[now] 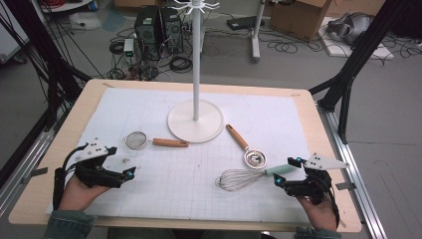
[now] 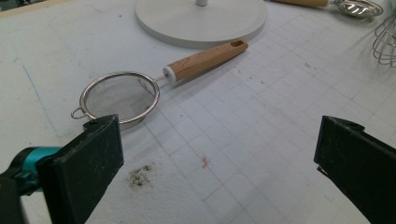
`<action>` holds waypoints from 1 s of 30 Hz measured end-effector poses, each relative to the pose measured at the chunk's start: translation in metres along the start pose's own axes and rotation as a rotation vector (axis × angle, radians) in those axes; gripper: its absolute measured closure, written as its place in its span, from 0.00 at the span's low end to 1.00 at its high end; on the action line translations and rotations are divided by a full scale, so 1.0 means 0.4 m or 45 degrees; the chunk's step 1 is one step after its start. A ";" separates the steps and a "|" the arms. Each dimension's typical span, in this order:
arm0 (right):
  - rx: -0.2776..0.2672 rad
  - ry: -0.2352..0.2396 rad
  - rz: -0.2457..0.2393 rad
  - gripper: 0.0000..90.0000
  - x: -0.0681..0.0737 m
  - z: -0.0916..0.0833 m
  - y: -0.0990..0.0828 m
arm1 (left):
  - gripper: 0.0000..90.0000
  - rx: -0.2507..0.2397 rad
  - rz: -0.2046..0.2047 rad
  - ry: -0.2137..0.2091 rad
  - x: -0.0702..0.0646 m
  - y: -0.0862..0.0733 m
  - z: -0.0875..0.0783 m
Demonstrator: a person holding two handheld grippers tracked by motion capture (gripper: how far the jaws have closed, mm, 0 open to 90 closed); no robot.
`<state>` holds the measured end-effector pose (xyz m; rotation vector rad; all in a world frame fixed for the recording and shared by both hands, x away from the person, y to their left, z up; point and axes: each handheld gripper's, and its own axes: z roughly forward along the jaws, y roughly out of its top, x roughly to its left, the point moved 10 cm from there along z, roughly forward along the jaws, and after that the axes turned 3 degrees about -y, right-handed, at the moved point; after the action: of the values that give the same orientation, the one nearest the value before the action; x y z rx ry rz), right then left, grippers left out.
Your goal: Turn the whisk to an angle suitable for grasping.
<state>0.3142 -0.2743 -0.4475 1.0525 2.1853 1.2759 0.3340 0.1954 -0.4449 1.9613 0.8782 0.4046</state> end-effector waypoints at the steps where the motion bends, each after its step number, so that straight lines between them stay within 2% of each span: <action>1: -0.002 0.000 0.004 0.20 -0.001 -0.002 0.000 | 0.02 0.002 -0.002 0.002 0.002 0.000 0.000; 12: -0.031 -0.018 0.061 0.20 -0.014 -0.009 0.003 | 0.02 0.013 -0.002 0.001 0.004 -0.008 0.005; 14: -0.024 -0.017 0.085 0.23 -0.015 -0.012 0.003 | 0.02 0.013 -0.001 -0.001 0.003 -0.007 0.005; 18: 0.000 -0.005 0.096 0.37 -0.015 -0.018 0.002 | 0.02 0.006 -0.008 0.001 0.005 -0.006 0.005; 19: 0.000 -0.005 0.096 0.37 -0.015 -0.018 0.002 | 0.02 0.006 -0.008 0.001 0.005 -0.006 0.005; 20: 0.024 0.005 0.081 0.46 -0.014 -0.020 0.003 | 0.02 0.003 -0.007 0.002 0.009 -0.004 0.005; 23: 0.049 -0.001 0.062 0.60 -0.021 -0.030 0.014 | 0.02 0.002 -0.005 -0.001 0.011 -0.001 0.007; 28: 0.086 -0.033 0.092 0.82 -0.054 -0.044 0.028 | 0.02 0.003 -0.007 -0.003 0.011 0.000 0.012; 30: 0.110 -0.040 0.127 0.89 -0.073 -0.044 0.024 | 0.02 0.008 -0.003 -0.005 0.012 -0.004 0.012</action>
<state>0.3252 -0.3036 -0.4311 1.2211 2.2067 1.2078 0.3396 0.1965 -0.4489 1.9662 0.8800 0.3969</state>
